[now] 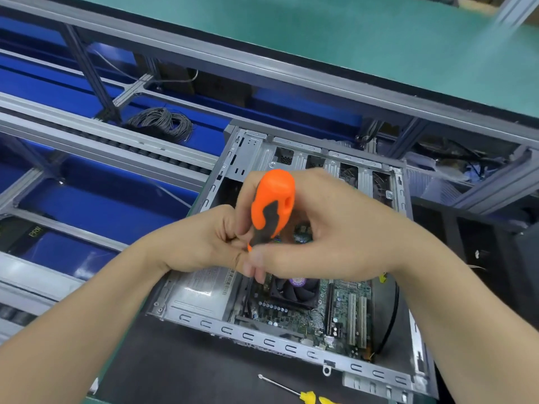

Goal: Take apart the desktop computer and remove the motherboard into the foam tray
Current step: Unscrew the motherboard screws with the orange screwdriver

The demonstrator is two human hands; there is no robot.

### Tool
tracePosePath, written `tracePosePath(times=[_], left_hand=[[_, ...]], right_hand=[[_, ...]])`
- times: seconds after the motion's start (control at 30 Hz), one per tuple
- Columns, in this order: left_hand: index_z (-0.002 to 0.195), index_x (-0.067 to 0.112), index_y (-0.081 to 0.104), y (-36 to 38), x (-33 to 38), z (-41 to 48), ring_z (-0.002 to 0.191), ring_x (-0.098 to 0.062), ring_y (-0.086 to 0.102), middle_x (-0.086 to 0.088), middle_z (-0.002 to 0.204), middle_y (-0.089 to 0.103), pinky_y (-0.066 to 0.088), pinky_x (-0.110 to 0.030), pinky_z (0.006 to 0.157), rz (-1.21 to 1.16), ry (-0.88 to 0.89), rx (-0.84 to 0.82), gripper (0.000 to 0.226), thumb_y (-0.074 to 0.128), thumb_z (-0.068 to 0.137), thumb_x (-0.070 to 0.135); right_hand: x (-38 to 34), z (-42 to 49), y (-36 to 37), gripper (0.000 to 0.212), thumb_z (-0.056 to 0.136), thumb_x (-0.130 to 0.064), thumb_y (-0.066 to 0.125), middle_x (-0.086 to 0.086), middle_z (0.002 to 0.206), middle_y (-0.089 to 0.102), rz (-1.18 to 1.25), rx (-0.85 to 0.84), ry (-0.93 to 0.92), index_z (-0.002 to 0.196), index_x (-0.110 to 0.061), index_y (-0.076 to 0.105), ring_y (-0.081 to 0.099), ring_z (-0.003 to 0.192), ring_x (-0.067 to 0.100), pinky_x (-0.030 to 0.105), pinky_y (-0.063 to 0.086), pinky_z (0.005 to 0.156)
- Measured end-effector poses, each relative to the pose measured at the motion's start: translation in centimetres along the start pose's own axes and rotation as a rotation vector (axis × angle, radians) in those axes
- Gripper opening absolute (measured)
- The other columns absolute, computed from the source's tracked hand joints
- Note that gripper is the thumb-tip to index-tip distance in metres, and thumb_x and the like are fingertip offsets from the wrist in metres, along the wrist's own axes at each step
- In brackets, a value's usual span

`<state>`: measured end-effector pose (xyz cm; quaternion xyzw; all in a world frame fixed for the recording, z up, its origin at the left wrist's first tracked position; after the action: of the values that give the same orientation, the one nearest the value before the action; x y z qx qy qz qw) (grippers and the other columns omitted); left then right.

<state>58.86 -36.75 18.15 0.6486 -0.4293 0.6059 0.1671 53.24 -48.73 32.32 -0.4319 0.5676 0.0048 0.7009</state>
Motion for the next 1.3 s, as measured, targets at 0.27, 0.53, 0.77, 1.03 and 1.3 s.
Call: tracePosePath(times=[0.27, 0.53, 0.77, 1.03, 1.3], left_hand=[[0.087, -0.028, 0.058, 1.1, 2.3, -1.4, 0.088, -0.007, 0.07, -0.051, 0.084, 0.051, 0.051, -0.014, 0.084, -0.208, 0.034, -0.212, 0.028, 0.068, 0.091, -0.002], [0.065, 0.012, 0.055, -0.4, 6.4, -2.4, 0.053, -0.011, 0.027, 0.007, 0.055, 0.028, 0.035, -0.014, 0.059, -0.129, 0.2, -0.078, 0.049, 0.089, 0.068, 0.048], [0.06, 0.034, 0.048, 0.1, 9.3, -3.0, 0.055, -0.018, 0.019, -0.001, 0.059, 0.02, 0.023, -0.024, 0.055, -0.125, 0.279, -0.08, 0.044, 0.079, 0.08, 0.057], [0.064, 0.039, 0.06, 0.9, 9.6, -2.5, 0.057, -0.021, 0.025, -0.008, 0.06, 0.02, 0.038, -0.014, 0.067, -0.064, 0.342, -0.161, 0.047, 0.065, 0.098, 0.007], [0.106, 0.003, 0.076, 0.7, 7.7, -1.9, 0.08, 0.002, 0.064, -0.026, 0.063, 0.053, 0.047, -0.014, 0.083, -0.182, 0.341, -0.176, 0.02, 0.063, 0.092, -0.004]], right_hand=[[-3.5, 0.2, -1.5, 0.046, 0.093, -0.066, 0.054, 0.0, 0.06, 0.051, -0.868, 0.404, 0.081, 0.082, -0.022, 0.05, 0.053, 0.061, 0.033, 0.036, 0.044, 0.057], [-4.6, -0.4, -2.0, 0.025, 0.094, -0.053, 0.068, -0.009, 0.065, 0.056, -0.686, 0.105, 0.118, 0.092, -0.029, 0.061, 0.05, 0.061, 0.002, 0.025, 0.033, 0.052], [-5.1, -1.1, -2.7, 0.017, 0.087, -0.025, 0.08, -0.014, 0.083, 0.059, -0.736, -0.052, 0.078, 0.095, -0.032, 0.067, 0.051, 0.078, 0.004, 0.038, 0.048, 0.072], [-5.1, -1.5, -2.1, 0.026, 0.081, -0.004, 0.072, -0.009, 0.091, 0.067, -0.737, -0.183, 0.081, 0.094, -0.026, 0.067, 0.057, 0.088, 0.008, 0.038, 0.05, 0.079], [-4.6, -0.1, -1.4, 0.05, 0.099, -0.062, 0.048, -0.001, 0.067, 0.032, -0.997, 0.277, 0.27, 0.074, -0.02, 0.037, 0.038, 0.062, 0.029, 0.035, 0.025, 0.055]])
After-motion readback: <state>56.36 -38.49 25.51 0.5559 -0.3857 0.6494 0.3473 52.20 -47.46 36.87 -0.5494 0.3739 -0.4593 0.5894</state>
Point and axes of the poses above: each hand's wrist, its own z-axis towards the middle knuckle, its own y-axis out of the palm, x = y × z, the point moved 6 cm from there along z, towards the middle knuckle
